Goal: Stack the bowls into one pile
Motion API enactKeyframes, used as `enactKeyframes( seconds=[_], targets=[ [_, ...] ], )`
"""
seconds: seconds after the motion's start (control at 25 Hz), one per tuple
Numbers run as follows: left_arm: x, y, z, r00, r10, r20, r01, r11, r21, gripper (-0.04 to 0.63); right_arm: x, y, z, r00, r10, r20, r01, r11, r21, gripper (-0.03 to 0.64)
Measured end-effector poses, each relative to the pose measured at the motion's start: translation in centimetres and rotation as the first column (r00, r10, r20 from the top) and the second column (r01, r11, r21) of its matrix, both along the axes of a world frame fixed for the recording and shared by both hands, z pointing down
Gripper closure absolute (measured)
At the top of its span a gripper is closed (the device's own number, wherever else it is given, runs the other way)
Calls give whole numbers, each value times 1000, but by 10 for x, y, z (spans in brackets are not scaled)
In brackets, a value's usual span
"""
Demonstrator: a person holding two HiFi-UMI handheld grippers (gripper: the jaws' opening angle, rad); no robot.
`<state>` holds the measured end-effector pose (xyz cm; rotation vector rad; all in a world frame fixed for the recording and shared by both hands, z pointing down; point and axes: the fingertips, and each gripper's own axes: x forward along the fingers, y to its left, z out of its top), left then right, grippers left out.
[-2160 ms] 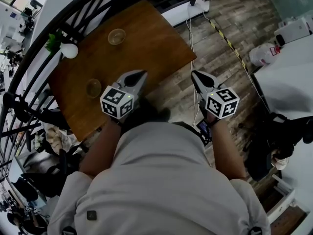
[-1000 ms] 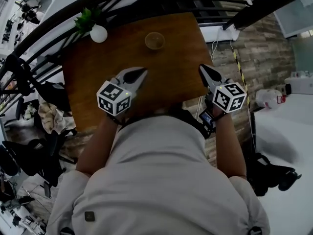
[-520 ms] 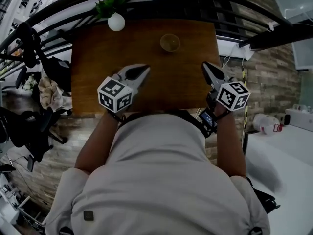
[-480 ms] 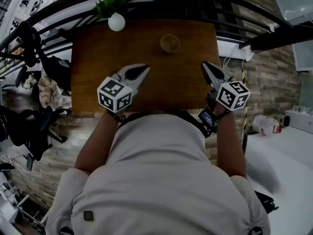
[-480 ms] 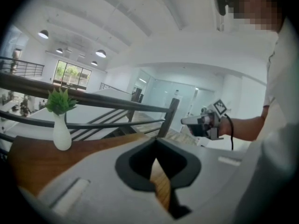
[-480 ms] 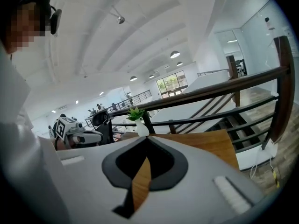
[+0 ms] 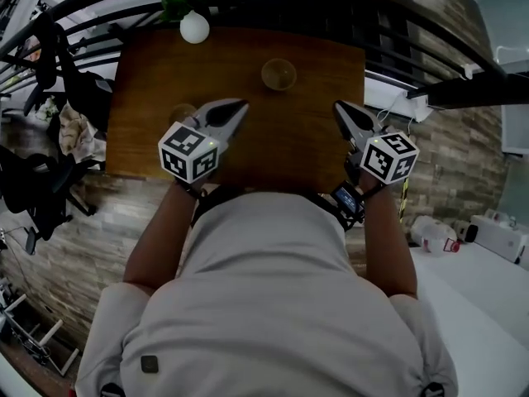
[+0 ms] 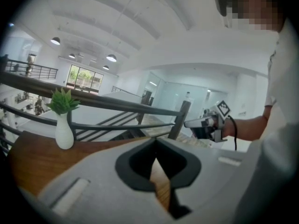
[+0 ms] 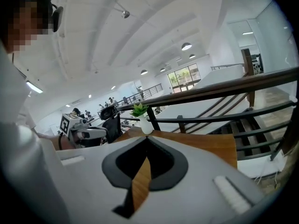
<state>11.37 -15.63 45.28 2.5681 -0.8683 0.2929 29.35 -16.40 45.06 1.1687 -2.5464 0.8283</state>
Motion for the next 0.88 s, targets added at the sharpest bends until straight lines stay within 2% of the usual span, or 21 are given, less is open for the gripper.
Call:
enactKeyframes(
  seconds=[0.48, 0.88],
  targets=[
    [37, -12, 35, 990, -137, 35, 139, 990, -38, 591, 25, -25, 32, 988, -150, 37, 151, 988, -41, 609],
    [26, -32, 57, 987, -149, 52, 153, 985, -85, 591, 12, -54, 55, 984, -170, 48, 173, 982, -80, 609]
  ],
)
